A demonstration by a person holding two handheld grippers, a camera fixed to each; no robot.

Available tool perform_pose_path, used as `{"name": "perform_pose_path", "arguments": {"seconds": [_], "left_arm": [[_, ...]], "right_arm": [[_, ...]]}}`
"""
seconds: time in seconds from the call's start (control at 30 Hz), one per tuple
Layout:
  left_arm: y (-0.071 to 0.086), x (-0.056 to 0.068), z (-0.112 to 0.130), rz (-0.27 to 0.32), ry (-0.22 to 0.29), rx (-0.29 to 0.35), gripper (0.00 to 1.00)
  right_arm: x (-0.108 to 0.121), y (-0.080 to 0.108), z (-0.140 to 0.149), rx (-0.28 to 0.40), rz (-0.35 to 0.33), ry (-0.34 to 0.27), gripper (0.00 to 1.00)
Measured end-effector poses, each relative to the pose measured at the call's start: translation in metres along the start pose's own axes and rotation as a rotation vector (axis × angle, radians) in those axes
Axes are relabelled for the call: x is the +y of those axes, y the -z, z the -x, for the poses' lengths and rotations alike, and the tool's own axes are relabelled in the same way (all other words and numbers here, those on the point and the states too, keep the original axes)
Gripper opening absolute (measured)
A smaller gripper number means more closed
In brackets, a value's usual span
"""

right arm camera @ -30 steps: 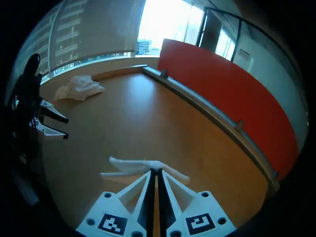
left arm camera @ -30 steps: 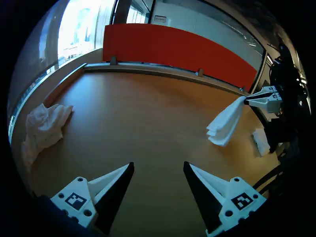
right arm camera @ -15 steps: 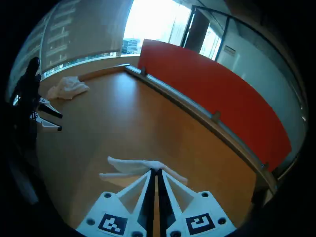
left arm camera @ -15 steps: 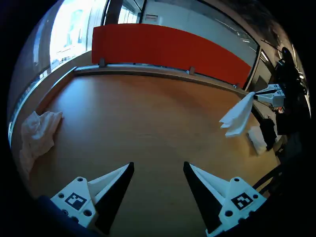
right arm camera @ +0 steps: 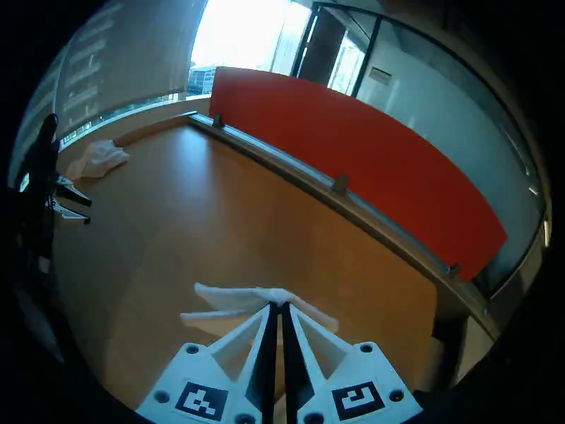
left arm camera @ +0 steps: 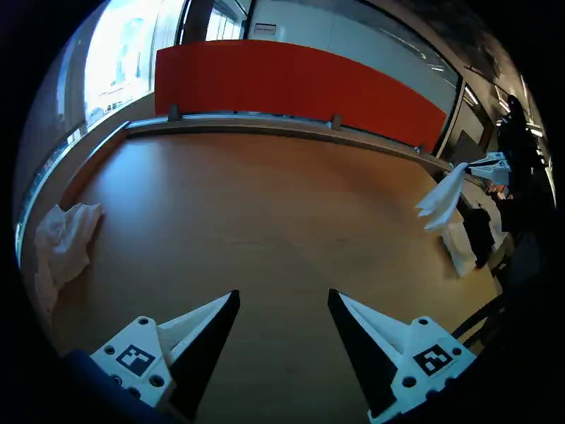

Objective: Fold towel

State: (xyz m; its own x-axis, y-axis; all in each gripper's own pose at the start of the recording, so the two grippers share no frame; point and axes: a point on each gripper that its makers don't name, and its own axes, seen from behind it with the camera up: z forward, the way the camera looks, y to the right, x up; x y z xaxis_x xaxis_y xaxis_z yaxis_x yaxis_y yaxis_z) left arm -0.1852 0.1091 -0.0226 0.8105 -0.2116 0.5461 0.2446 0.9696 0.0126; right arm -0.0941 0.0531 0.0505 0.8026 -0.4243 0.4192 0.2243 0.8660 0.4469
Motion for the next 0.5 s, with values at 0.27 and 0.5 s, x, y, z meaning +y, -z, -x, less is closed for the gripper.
{"name": "perform_pose_path", "arguments": {"seconds": [0.27, 0.5], "left_arm": [[-0.003, 0.007, -0.001, -0.012, -0.008, -0.008, 0.93], [-0.006, 0.016, -0.003, -0.013, -0.020, -0.013, 0.93]], "right_arm": [[0.046, 0.014, 0.031, -0.042, 0.043, -0.006, 0.04], [0.075, 0.025, 0.058, -0.076, 0.077, -0.020, 0.04]]}}
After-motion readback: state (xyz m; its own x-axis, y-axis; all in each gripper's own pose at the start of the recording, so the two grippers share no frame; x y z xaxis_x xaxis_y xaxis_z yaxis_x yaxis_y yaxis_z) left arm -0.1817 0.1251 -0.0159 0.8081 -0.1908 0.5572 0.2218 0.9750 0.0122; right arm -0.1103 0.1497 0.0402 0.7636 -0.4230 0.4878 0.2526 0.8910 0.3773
